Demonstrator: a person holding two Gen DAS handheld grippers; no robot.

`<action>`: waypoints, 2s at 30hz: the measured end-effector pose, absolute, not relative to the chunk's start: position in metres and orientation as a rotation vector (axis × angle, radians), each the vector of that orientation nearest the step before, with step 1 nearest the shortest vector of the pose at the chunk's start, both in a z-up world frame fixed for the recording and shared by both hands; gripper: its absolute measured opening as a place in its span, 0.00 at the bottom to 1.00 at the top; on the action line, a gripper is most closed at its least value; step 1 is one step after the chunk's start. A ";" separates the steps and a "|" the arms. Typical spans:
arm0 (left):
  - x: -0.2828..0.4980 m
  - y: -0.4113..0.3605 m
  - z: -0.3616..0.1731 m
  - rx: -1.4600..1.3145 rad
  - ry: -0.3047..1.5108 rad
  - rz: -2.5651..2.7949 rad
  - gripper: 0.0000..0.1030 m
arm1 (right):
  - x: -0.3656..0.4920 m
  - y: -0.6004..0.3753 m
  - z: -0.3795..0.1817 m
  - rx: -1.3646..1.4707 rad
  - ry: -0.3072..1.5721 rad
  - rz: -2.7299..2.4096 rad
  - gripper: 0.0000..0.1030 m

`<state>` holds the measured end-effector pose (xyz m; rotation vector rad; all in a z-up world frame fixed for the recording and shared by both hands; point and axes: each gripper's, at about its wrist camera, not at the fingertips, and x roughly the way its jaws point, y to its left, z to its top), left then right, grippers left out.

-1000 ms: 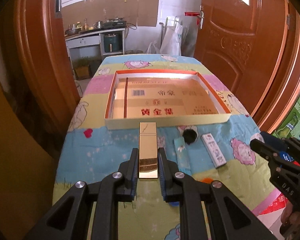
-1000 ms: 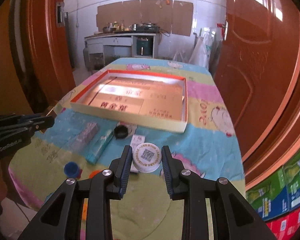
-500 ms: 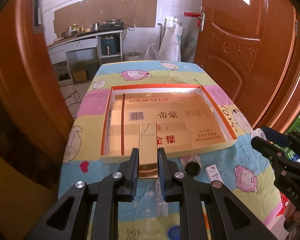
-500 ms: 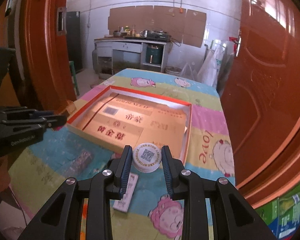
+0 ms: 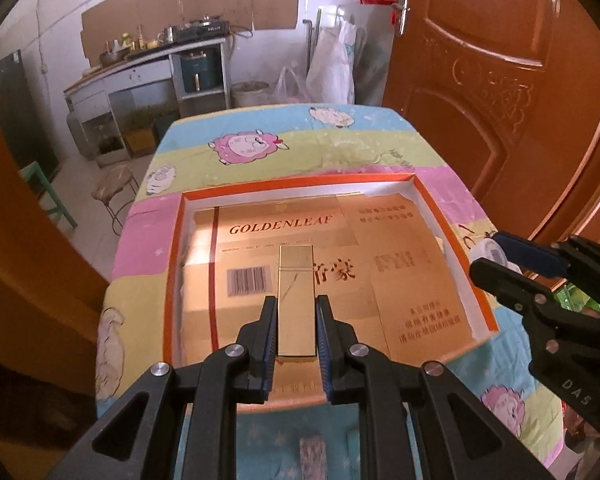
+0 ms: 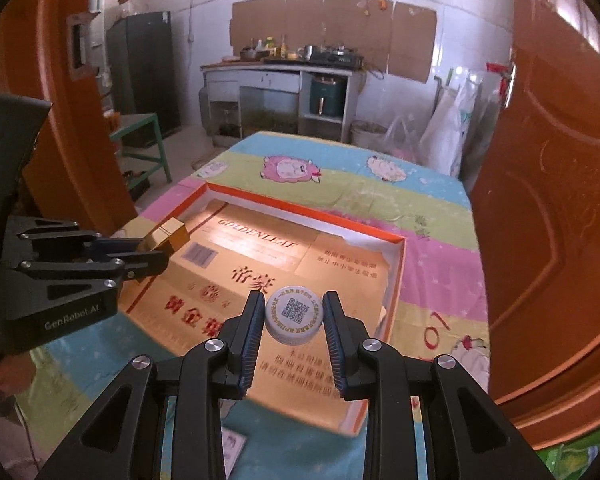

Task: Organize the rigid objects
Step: 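Carry the gold block with the left gripper while the right gripper carries the white cap toward the tray, then lower and open the left gripper in the tray while the right gripper releases the white cap there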

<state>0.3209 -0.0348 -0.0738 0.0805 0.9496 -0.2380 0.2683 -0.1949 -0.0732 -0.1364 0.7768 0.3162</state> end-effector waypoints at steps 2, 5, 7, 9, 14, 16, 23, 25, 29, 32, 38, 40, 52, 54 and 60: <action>0.332 -0.036 -0.080 0.073 0.968 -0.231 0.18 | 0.282 -0.196 -0.081 -0.116 0.800 0.320 0.30; 0.344 -0.037 -0.089 0.067 0.994 -0.221 0.18 | 0.302 -0.199 -0.092 -0.087 0.840 0.327 0.30; 0.353 -0.038 -0.098 0.061 1.017 -0.213 0.18 | 0.313 -0.199 -0.100 -0.079 0.863 0.324 0.30; 0.358 -0.037 -0.105 0.056 1.035 -0.209 0.18 | 0.320 -0.199 -0.106 -0.070 0.882 0.321 0.30; 0.369 -0.035 -0.121 0.048 1.065 -0.197 0.18 | 0.336 -0.198 -0.124 -0.056 0.920 0.317 0.30; 0.372 -0.034 -0.126 0.036 1.074 -0.202 0.18 | 0.340 -0.197 -0.131 -0.064 0.929 0.307 0.30; 0.377 -0.031 -0.137 0.018 1.085 -0.204 0.18 | 0.345 -0.195 -0.147 -0.058 0.951 0.310 0.30; 0.377 -0.030 -0.138 0.016 1.080 -0.200 0.18 | 0.345 -0.194 -0.149 -0.061 0.952 0.312 0.30; 0.377 -0.029 -0.141 0.013 1.078 -0.205 0.18 | 0.345 -0.190 -0.151 -0.081 0.947 0.307 0.30; 0.377 -0.029 -0.147 0.016 1.081 -0.199 0.18 | 0.344 -0.188 -0.155 -0.091 0.952 0.303 0.30; 0.375 -0.031 -0.150 0.040 1.068 -0.196 0.18 | 0.344 -0.188 -0.165 -0.110 0.969 0.283 0.30; 0.374 -0.033 -0.151 0.057 1.062 -0.197 0.18 | 0.344 -0.188 -0.168 -0.115 0.972 0.279 0.30; 0.363 -0.022 -0.152 -0.003 0.996 -0.335 0.37 | 0.336 -0.184 -0.170 -0.150 0.941 0.268 0.47; 0.362 -0.021 -0.152 -0.011 1.000 -0.316 0.37 | 0.333 -0.183 -0.169 -0.158 0.933 0.264 0.47; 0.358 -0.029 -0.153 0.069 0.970 -0.261 0.37 | 0.313 -0.182 -0.159 -0.201 0.874 0.240 0.48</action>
